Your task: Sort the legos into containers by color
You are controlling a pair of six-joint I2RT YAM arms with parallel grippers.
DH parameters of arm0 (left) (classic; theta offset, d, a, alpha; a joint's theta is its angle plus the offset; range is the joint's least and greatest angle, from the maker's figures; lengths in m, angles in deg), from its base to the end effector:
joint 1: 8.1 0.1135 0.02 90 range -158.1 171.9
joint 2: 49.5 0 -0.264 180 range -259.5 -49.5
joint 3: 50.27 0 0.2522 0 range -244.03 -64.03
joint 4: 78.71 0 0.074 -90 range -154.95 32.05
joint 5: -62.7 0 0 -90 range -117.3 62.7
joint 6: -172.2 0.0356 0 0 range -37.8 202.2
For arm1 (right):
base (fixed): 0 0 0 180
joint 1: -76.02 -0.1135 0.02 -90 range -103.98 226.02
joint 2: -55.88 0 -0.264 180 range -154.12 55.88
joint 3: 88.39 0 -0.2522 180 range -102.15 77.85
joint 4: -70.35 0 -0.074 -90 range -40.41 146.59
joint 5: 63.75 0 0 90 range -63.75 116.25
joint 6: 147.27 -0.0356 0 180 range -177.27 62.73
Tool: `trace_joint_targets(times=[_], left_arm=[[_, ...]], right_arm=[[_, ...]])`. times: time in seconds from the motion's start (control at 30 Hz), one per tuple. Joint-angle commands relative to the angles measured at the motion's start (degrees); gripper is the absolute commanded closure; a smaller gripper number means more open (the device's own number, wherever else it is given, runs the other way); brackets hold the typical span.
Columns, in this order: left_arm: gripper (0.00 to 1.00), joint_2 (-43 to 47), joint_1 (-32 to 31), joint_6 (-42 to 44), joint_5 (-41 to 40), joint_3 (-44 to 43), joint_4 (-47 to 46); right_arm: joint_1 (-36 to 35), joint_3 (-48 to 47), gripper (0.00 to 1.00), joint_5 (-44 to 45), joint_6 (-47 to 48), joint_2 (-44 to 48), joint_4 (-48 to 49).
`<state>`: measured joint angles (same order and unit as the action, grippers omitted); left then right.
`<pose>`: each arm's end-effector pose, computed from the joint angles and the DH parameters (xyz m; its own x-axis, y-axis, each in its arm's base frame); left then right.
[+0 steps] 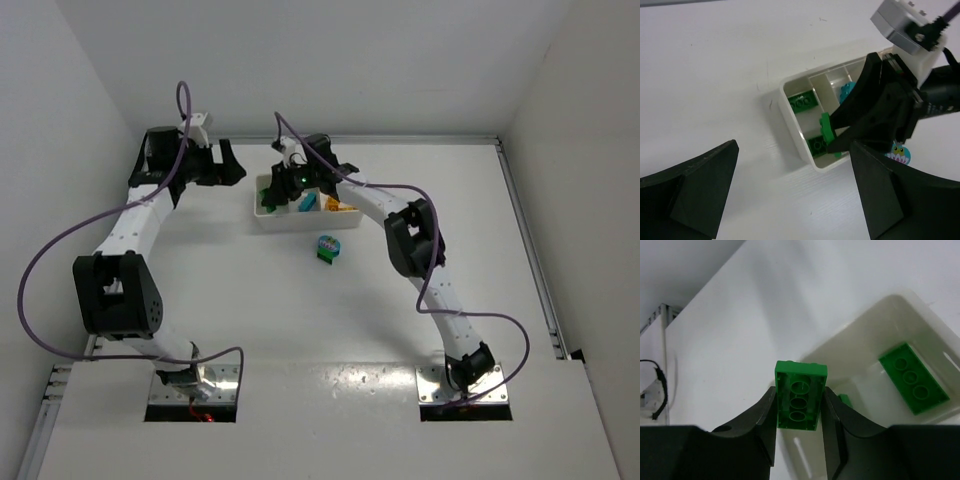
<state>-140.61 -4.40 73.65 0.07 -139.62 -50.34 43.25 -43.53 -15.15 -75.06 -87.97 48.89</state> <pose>0.3688 0.0075 0.3167 -0.5458 -0.1676 -0.8210 0.2612 0.8969 -0.3568 0.4661 0.3281 0.1804 -0.6733 -0.1609 -0.7217 -0.7152 0.3890 0.5806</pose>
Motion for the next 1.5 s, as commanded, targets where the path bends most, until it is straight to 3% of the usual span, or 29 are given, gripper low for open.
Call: trace_joint_targets(times=[0.0, 0.2, 0.23, 0.3, 0.47, 0.53, 0.6, 0.7, 0.87, 1.0, 1.17, 1.33, 1.47], left_arm=[[0.00, 5.58, -0.01, 0.91, -0.13, 0.79, -1.08], [0.00, 8.22, -0.54, 2.84, 0.40, 3.69, -1.08], [0.00, 8.23, -1.06, 4.15, 1.35, 4.48, -1.08], [0.00, 9.80, -1.76, 5.74, 3.90, 5.71, -1.77], [0.00, 11.13, -4.75, 15.31, 14.69, 9.84, -2.48], [0.00, 11.13, -6.68, 19.37, 16.65, 9.85, 0.84], [0.01, 8.41, -11.07, 25.41, 16.66, 8.10, 5.84], [0.03, 7.09, -16.77, 26.93, 15.87, 8.09, 6.48], [0.10, 7.09, -26.63, 15.81, 4.20, 11.51, 0.25], [0.13, 5.86, -36.28, 6.64, -10.20, 13.19, -1.60], [0.20, -1.78, -42.02, -5.04, -17.17, 9.94, 0.76], [0.20, -7.41, -45.89, -9.97, -25.77, 7.30, 2.53], [0.20, -9.60, -47.47, -10.78, -28.07, 6.77, 2.53]], right_arm=[[1.22, -3.77, 0.79, 3.53, -0.59, -0.72, 3.22], [1.22, -5.70, 0.43, 6.08, -0.59, -1.43, 4.28], [1.22, -5.71, 0.31, 6.60, -0.59, -1.43, 4.28], [1.22, -5.71, 0.25, 6.60, -0.06, -0.21, 4.28], [2.97, -3.00, 0.24, 5.37, 0.55, 7.95, 1.03], [4.38, 0.27, 0.24, 6.24, 1.43, 15.15, -1.25], [7.28, 7.71, 0.22, 9.04, 2.93, 23.30, -2.57], [11.48, 18.97, 0.22, 13.80, 3.43, 31.24, -6.52], [16.07, 40.32, 0.30, 23.46, 9.43, 49.41, -10.49], [18.71, 53.76, 0.27, 31.12, 10.57, 60.14, -11.02], [21.96, 58.97, 0.27, 32.44, 10.05, 67.03, -13.65], [24.86, 59.51, 0.27, 31.31, 10.05, 69.49, -16.63], [25.91, 60.03, 0.27, 30.08, 10.57, 70.02, -17.17]])
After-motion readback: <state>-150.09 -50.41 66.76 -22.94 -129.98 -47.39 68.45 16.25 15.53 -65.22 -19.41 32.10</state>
